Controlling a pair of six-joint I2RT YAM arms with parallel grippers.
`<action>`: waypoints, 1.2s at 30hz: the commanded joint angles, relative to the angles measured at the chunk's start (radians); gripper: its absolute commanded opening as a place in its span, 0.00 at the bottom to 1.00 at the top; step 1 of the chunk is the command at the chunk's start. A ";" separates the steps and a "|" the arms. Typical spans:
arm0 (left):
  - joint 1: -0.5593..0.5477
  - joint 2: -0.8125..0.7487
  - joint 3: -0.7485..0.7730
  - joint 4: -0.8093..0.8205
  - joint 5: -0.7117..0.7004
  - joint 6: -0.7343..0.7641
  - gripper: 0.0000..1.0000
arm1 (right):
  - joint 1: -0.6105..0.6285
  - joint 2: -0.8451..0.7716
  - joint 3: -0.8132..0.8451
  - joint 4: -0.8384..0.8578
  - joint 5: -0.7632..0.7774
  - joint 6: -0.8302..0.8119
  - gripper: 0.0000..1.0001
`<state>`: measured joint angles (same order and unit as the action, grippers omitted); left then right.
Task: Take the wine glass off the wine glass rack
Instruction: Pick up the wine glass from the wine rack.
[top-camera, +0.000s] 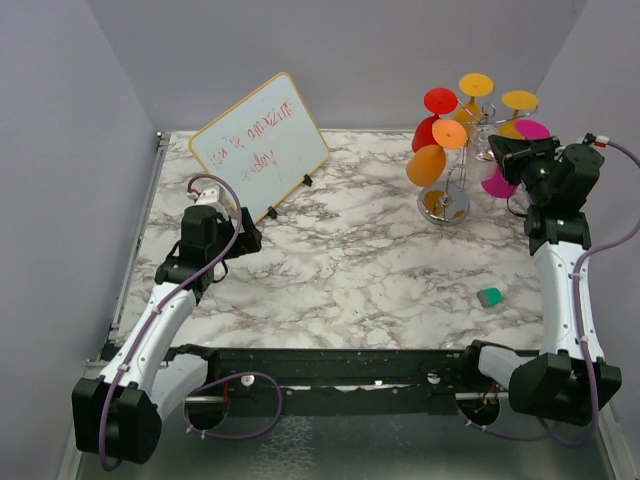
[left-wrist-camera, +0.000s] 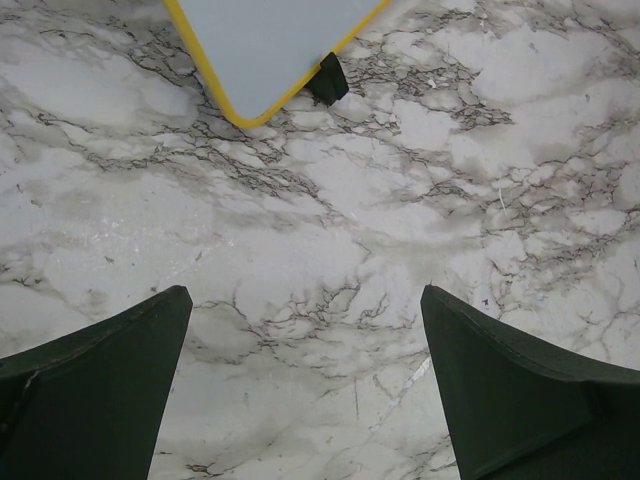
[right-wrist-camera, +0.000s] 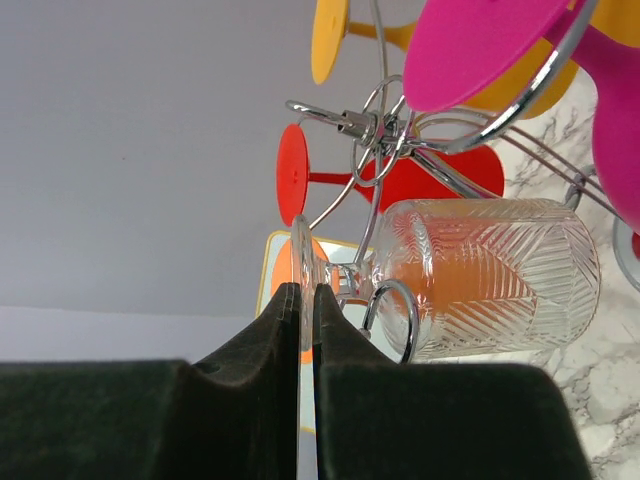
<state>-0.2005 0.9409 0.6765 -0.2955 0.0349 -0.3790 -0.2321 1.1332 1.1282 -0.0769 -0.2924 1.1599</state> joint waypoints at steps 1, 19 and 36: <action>-0.002 0.002 0.021 -0.017 0.016 0.000 0.99 | -0.003 -0.075 0.013 0.034 0.092 -0.038 0.01; -0.002 0.004 0.020 -0.017 0.022 0.000 0.99 | -0.003 -0.108 -0.174 0.287 0.056 0.215 0.00; -0.002 0.015 0.022 -0.016 0.026 0.002 0.99 | -0.003 -0.149 -0.221 0.321 0.186 0.310 0.00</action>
<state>-0.2005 0.9516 0.6765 -0.2974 0.0376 -0.3786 -0.2321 1.0187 0.9016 0.1444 -0.1879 1.4422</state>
